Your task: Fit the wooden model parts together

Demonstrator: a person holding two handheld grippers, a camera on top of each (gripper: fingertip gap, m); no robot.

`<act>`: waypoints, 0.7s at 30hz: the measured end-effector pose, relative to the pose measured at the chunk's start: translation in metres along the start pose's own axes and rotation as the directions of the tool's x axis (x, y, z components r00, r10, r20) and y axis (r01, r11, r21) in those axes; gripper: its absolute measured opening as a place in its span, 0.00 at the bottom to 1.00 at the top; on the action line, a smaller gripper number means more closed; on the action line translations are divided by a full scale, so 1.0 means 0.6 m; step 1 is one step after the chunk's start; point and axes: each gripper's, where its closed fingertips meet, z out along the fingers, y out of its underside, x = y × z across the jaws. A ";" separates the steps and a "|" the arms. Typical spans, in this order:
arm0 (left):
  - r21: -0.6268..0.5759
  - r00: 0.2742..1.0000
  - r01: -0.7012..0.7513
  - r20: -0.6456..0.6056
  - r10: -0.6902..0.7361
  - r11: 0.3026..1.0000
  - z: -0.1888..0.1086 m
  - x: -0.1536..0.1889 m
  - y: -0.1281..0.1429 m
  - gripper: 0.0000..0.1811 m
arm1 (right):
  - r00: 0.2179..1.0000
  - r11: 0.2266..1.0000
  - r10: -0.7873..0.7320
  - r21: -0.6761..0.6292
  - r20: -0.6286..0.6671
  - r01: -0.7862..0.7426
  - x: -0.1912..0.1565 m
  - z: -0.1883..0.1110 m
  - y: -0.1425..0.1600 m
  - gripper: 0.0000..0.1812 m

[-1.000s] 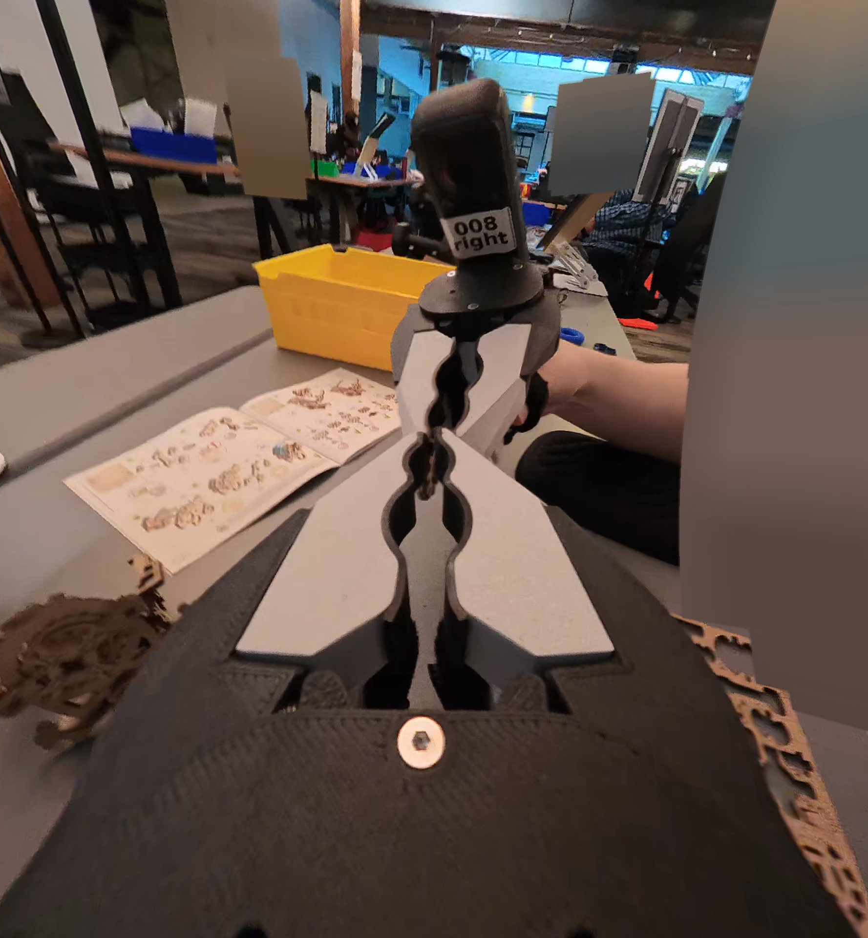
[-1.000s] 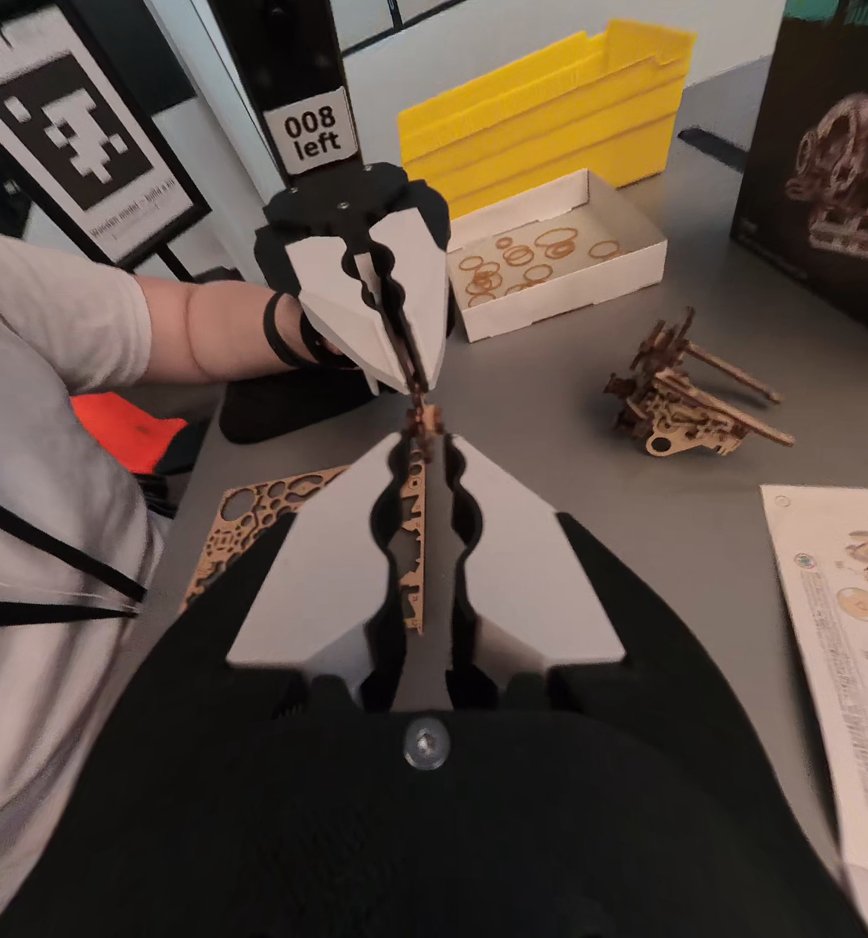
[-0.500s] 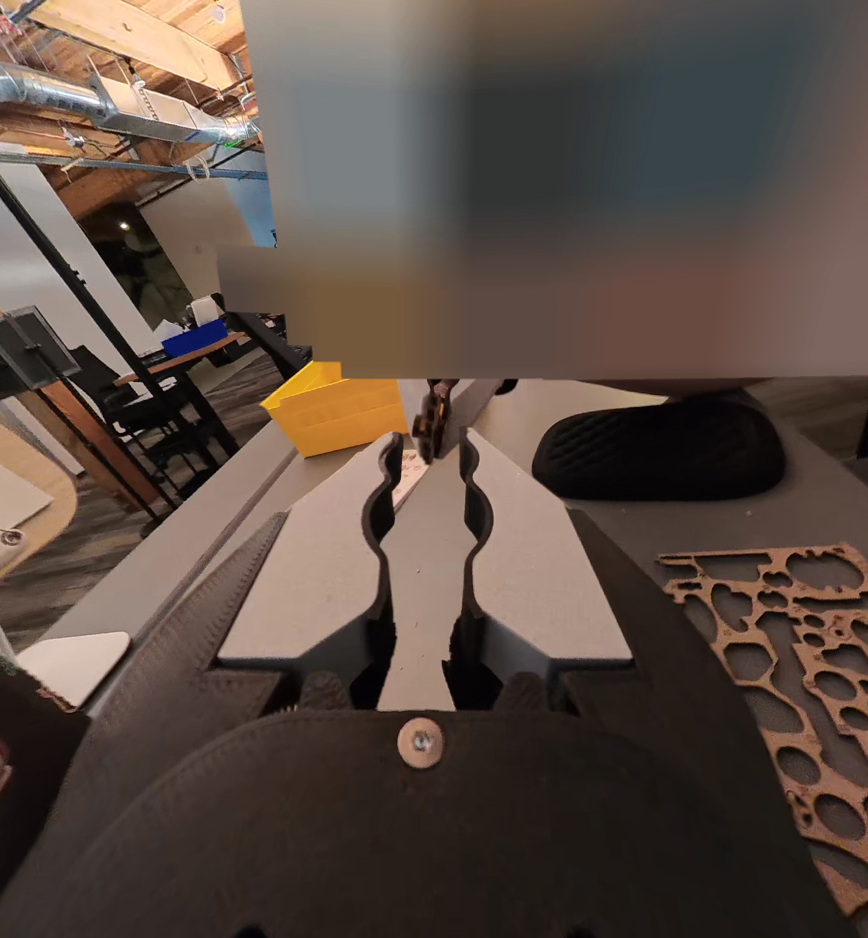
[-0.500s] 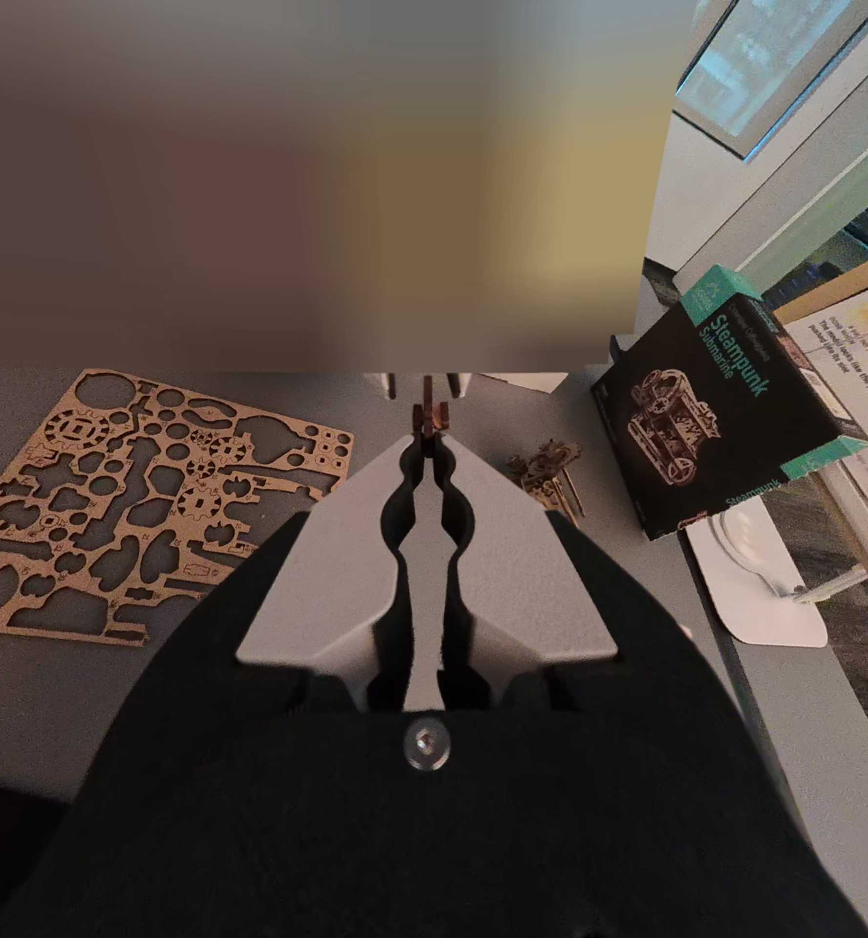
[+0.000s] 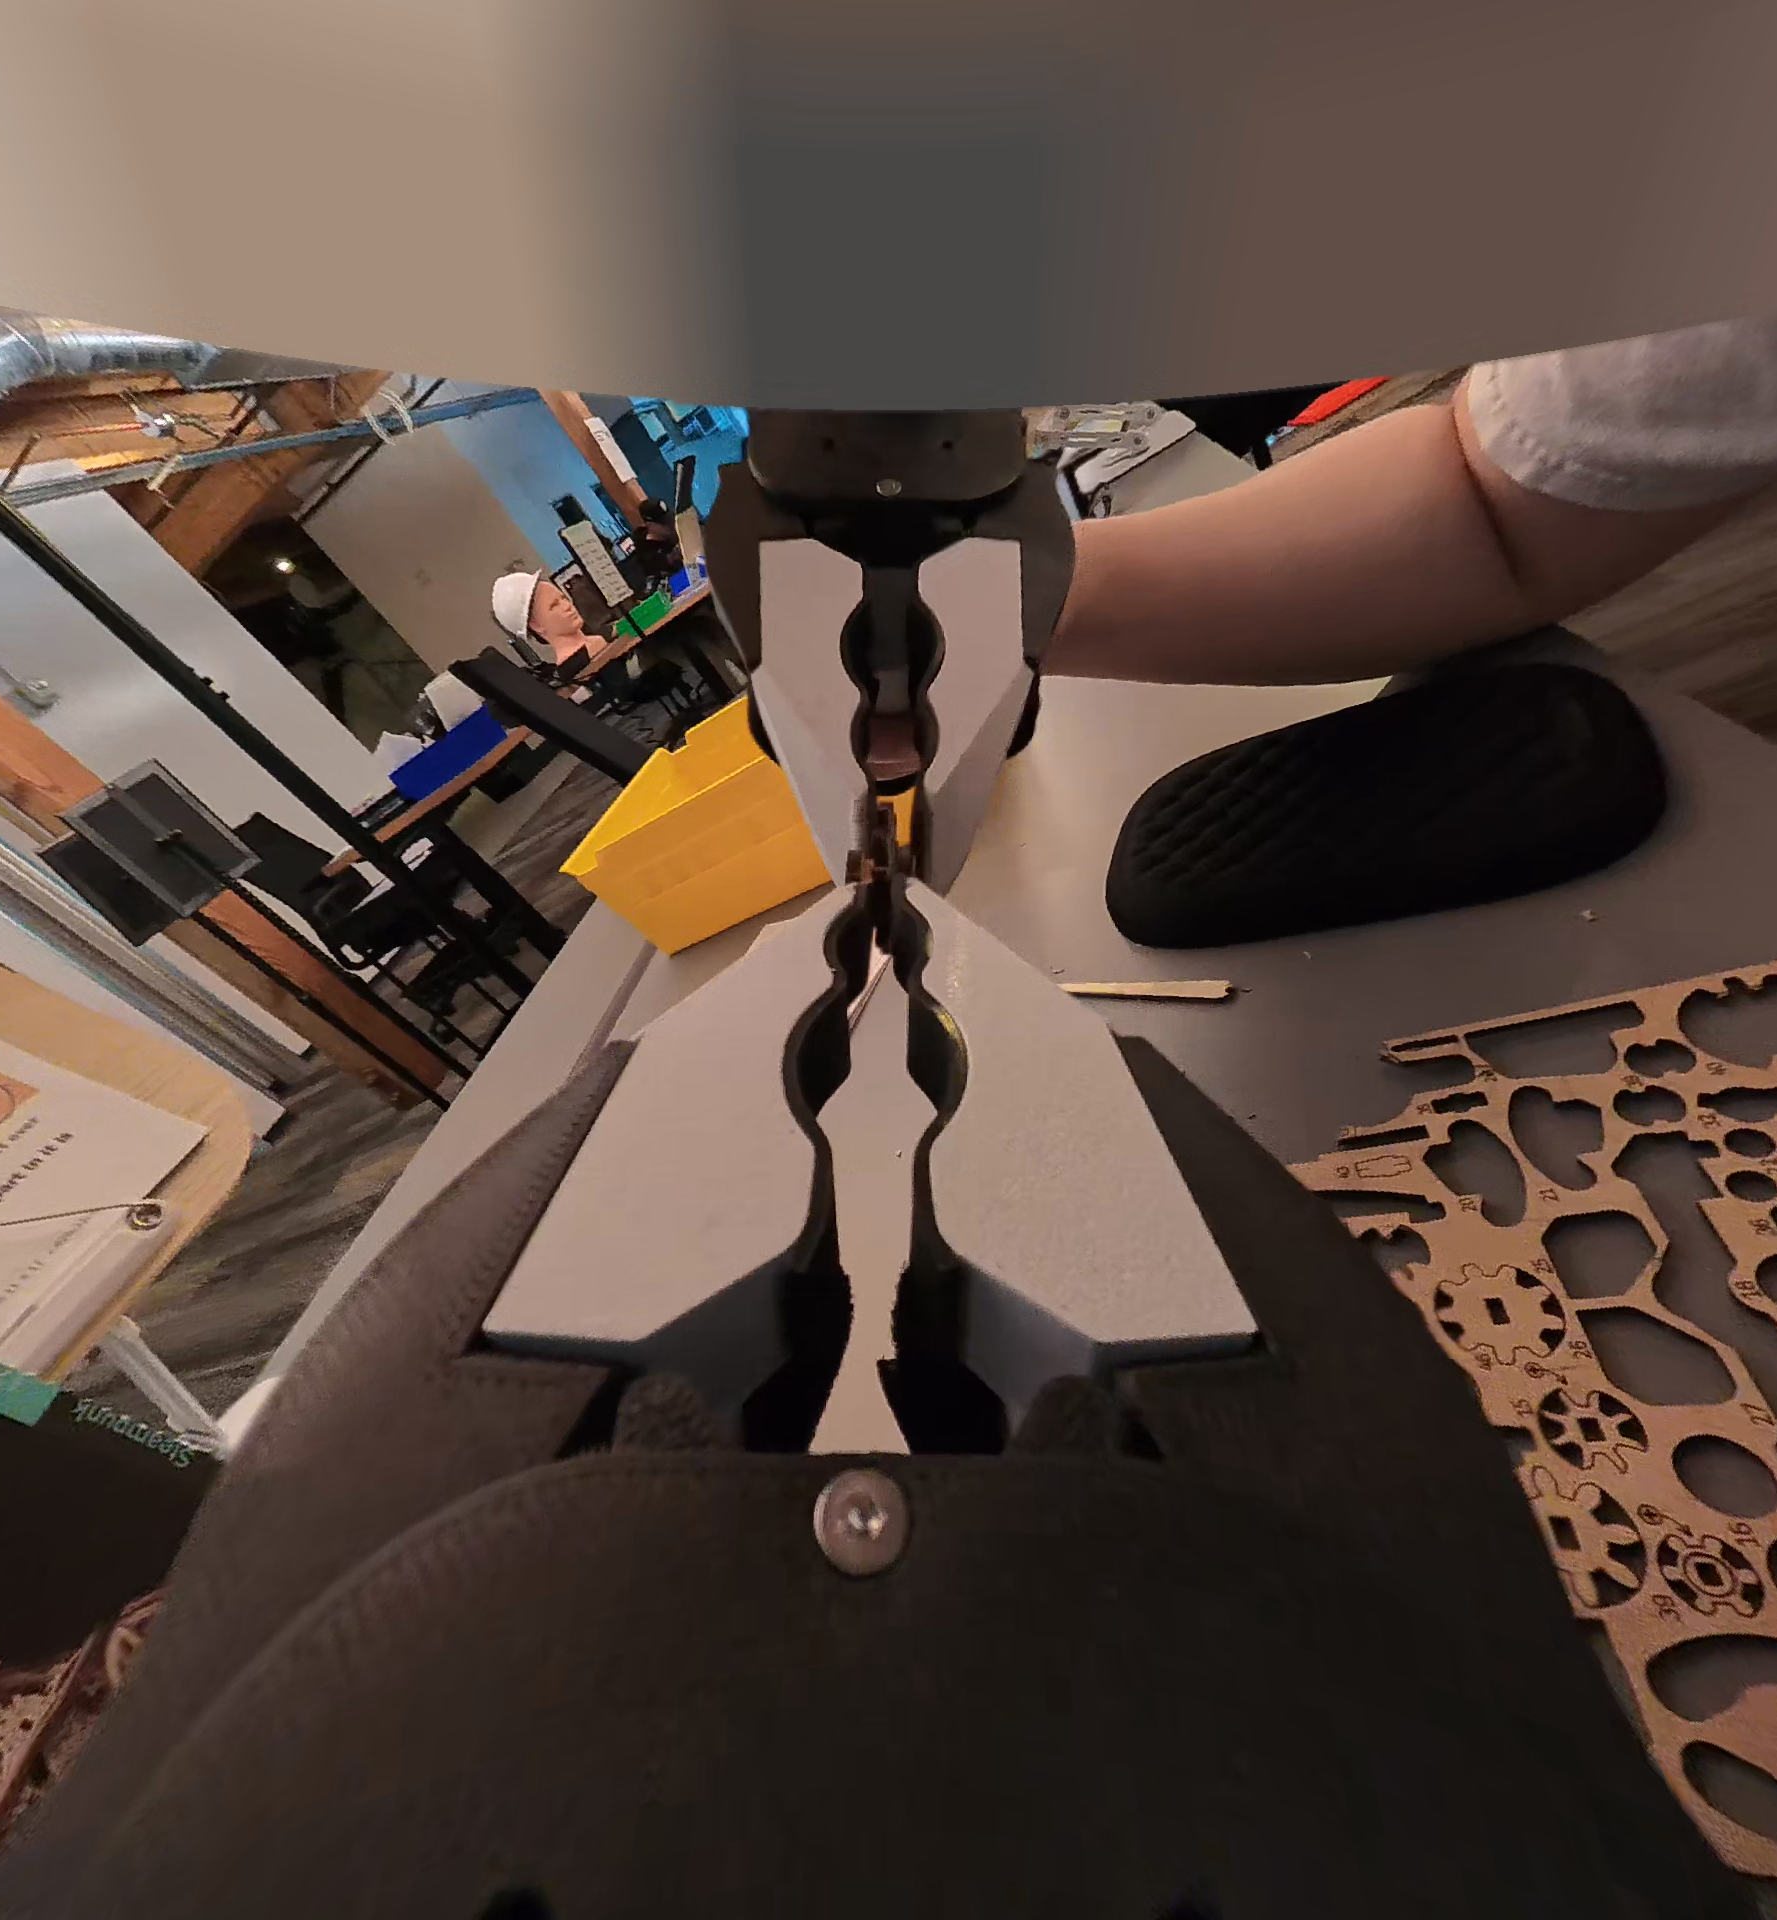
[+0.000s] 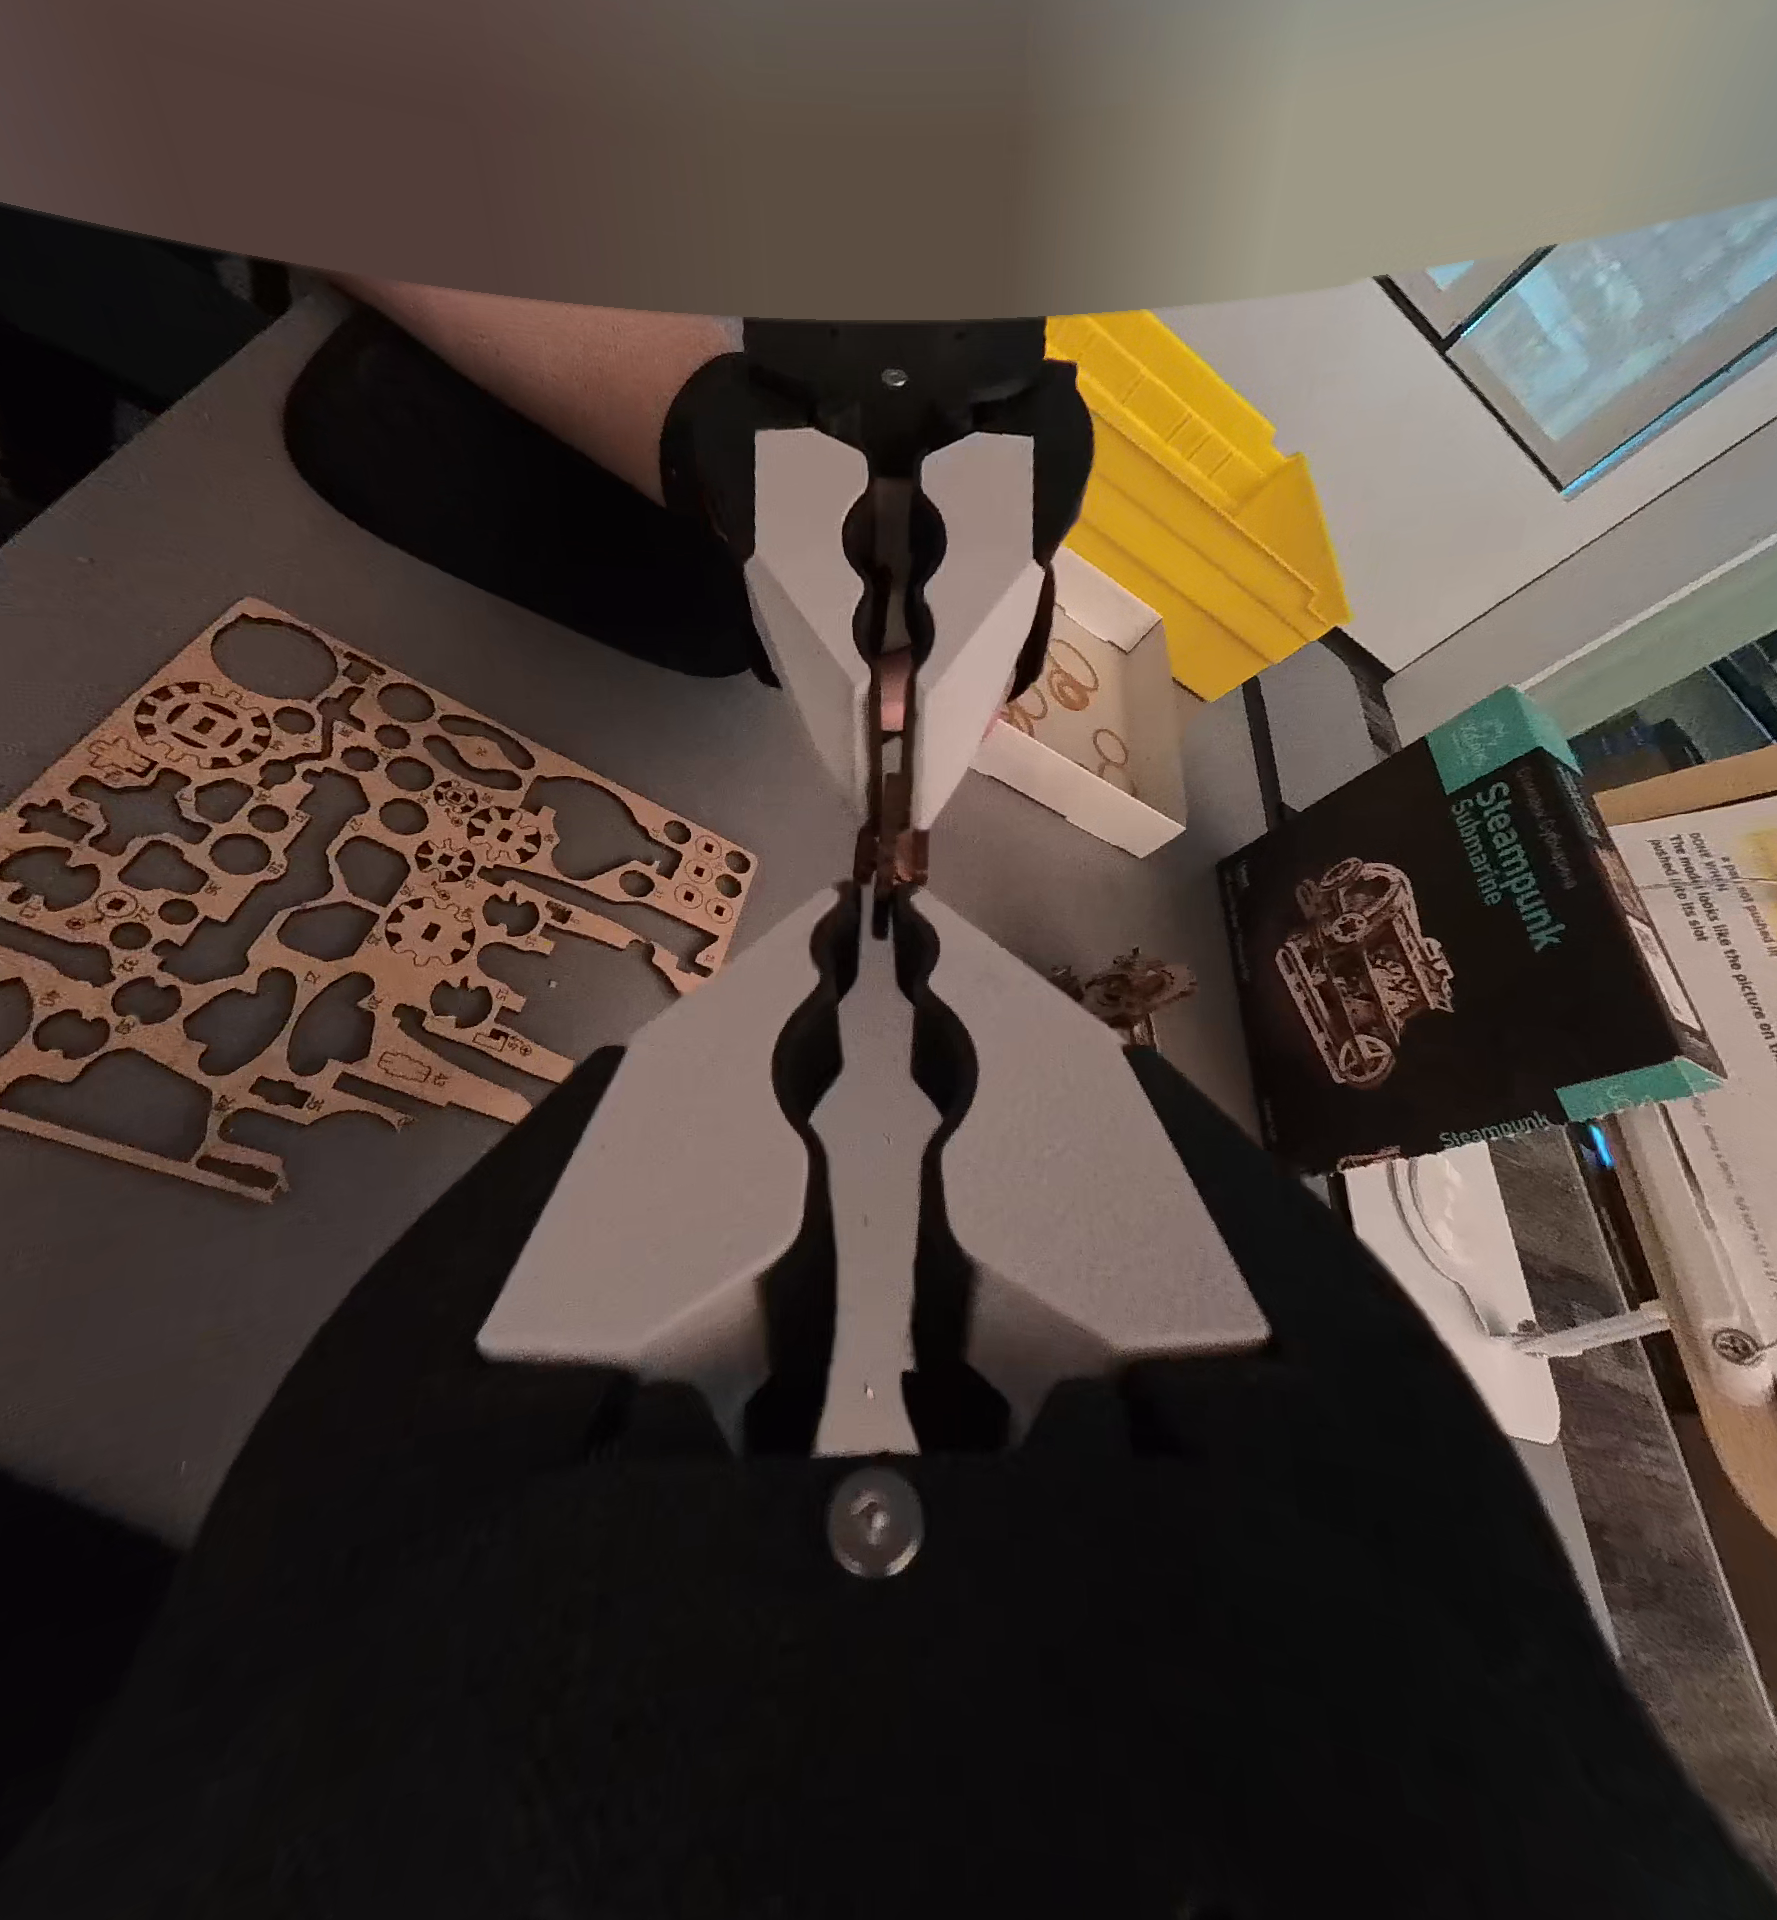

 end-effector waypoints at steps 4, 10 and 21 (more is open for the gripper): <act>0.018 0.999 0.002 0.032 -0.003 1.000 -0.004 -0.010 -0.006 0.00 | 1.000 1.000 0.002 0.018 -0.010 -0.002 0.000 -0.001 -0.009 0.11; -0.001 1.000 -0.013 0.013 0.013 1.000 -0.001 -0.002 -0.001 0.00 | 0.998 0.999 0.031 0.022 -0.049 -0.030 0.012 -0.002 -0.015 0.11; -0.013 0.999 0.040 0.018 -0.040 0.999 0.000 -0.008 0.004 0.08 | 0.997 0.996 0.080 -0.026 -0.013 -0.080 0.004 0.002 -0.003 0.06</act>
